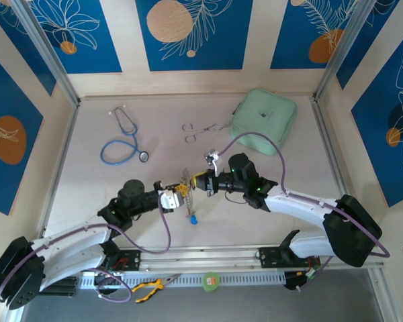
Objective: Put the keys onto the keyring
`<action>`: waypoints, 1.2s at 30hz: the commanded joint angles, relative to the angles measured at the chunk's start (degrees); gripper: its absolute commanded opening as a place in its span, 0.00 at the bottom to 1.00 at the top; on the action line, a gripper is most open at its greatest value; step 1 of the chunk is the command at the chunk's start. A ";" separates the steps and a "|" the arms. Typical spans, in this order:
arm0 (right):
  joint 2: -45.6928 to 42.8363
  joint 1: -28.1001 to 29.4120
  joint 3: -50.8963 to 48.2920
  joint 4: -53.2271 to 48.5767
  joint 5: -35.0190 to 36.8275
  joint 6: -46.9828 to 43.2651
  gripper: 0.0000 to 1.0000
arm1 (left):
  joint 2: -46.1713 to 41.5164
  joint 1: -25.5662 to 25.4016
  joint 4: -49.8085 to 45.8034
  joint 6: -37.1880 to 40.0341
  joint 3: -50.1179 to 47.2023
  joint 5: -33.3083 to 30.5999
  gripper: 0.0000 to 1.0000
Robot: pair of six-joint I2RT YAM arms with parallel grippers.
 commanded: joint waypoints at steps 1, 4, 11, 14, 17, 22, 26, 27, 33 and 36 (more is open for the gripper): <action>-2.04 -0.59 -2.10 1.19 -1.33 -1.23 0.00 | -0.05 -0.64 6.65 -3.85 -0.83 -1.44 0.00; -4.85 -1.03 -4.09 -0.41 -0.95 -5.30 0.00 | -1.17 -0.60 9.37 -10.39 -2.16 -5.57 0.00; -10.87 2.18 -5.26 -4.32 2.39 -33.41 0.00 | -6.78 -0.61 -1.16 -26.80 0.13 -14.25 0.00; -11.25 4.39 -3.17 -7.87 5.75 -46.34 0.00 | -9.24 -0.60 -8.32 -32.72 2.58 -15.59 0.00; -12.29 4.76 -2.23 -8.11 6.41 -54.53 0.00 | -11.99 -0.65 -10.04 -35.56 2.39 -12.34 0.00; -12.96 6.75 -0.73 -9.25 8.78 -68.79 0.00 | -13.00 -0.64 -8.64 -36.93 1.65 -6.14 0.00; -12.46 7.97 0.02 -8.86 10.06 -76.45 0.00 | -11.83 -0.67 -1.40 -35.63 -0.61 -2.02 0.00; -12.28 8.24 0.06 -8.53 10.16 -77.85 0.00 | -11.35 -0.60 0.18 -35.24 -0.84 -1.42 0.00; -11.64 8.33 -0.94 -3.58 10.34 -80.40 0.00 | -9.57 -0.61 1.50 -34.03 -0.24 0.25 0.00; -11.49 8.22 -0.67 -2.93 9.58 -80.12 0.00 | -9.27 -0.63 0.14 -34.68 0.63 0.01 0.00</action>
